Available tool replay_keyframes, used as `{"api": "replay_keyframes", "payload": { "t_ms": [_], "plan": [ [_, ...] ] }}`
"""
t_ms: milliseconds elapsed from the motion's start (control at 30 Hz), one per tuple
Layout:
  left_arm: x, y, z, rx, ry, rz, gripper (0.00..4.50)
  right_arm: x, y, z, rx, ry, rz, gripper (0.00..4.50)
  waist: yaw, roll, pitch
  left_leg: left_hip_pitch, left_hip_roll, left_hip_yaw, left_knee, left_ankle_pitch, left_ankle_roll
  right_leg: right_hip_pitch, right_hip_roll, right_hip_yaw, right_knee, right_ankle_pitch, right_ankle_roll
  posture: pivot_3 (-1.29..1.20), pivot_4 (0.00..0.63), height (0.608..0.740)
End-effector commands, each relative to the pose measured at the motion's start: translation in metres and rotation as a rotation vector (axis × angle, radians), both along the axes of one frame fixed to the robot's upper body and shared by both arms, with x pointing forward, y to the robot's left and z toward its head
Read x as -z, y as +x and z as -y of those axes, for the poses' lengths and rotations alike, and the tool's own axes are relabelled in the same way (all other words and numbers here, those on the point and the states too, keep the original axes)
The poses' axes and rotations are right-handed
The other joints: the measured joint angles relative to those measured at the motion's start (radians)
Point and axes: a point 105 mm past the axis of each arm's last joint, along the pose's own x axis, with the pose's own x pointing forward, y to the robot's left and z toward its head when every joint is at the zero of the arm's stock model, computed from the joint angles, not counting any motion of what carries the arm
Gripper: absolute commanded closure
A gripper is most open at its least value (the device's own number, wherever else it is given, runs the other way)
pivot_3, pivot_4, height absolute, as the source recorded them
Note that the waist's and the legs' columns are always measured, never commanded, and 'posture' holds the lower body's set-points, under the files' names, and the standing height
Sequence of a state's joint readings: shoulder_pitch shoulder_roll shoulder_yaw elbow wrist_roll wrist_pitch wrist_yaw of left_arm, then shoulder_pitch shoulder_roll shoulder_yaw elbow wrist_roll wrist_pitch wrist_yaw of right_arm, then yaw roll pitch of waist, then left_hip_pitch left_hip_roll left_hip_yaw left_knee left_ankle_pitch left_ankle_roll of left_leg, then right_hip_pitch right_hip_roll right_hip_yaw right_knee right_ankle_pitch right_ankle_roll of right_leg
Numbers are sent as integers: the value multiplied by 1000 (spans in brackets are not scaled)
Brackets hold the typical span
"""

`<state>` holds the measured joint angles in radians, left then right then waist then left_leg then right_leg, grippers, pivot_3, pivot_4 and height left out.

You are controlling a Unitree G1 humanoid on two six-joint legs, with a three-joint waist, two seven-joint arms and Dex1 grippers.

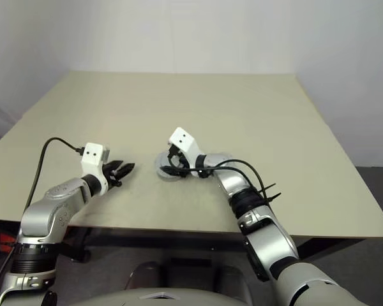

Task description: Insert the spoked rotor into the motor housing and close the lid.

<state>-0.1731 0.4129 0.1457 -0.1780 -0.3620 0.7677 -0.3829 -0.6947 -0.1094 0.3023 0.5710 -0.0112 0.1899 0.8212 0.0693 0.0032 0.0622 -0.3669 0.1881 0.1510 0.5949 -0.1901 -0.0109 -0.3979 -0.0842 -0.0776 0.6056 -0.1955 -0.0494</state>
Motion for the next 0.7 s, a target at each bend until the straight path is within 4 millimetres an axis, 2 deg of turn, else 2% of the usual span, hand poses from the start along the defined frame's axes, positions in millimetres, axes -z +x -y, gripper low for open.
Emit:
{"api": "replay_keyframes", "payload": {
  "t_ms": [33,200,300,400,533,567,600,700],
  "plan": [
    [-17,3,6,18,2,62,2130,10,-2,6,-9,-48,-19,1518,0,0,0,0,0,0,0,0,0,0,0,0,0,0,0,0,0,740],
    [-24,5,21,47,-65,69,2130,10,-1,6,-9,-49,-19,1518,1,0,0,0,0,0,0,0,0,0,0,0,0,0,-1,0,0,740],
    [-36,10,43,82,-190,81,2130,10,-1,7,-7,-53,-20,1518,3,0,0,0,0,0,0,0,0,1,0,0,0,0,-1,0,0,740],
    [-46,14,55,96,-273,95,2723,11,-1,8,-6,-57,-19,1525,1,0,0,1,0,0,0,0,0,1,0,0,0,0,0,0,0,740],
    [-53,21,65,98,-396,84,4099,11,-1,8,-6,-58,-19,1525,1,0,0,0,0,0,0,0,0,1,0,0,0,1,-1,0,0,740],
    [-52,23,66,96,-411,76,4323,11,-1,8,-5,-58,-19,1525,1,0,0,0,0,0,0,0,0,1,0,0,0,1,-3,0,0,740],
    [-51,24,66,93,-421,68,4462,11,-1,8,-5,-57,-19,1525,1,0,0,0,0,0,0,0,0,1,0,0,0,1,-2,0,0,740],
    [-50,27,71,100,-462,45,4462,11,-1,8,-3,-57,-20,1525,1,0,0,0,-1,0,0,0,0,1,0,0,-1,-1,1,0,0,740]
  ]
}}
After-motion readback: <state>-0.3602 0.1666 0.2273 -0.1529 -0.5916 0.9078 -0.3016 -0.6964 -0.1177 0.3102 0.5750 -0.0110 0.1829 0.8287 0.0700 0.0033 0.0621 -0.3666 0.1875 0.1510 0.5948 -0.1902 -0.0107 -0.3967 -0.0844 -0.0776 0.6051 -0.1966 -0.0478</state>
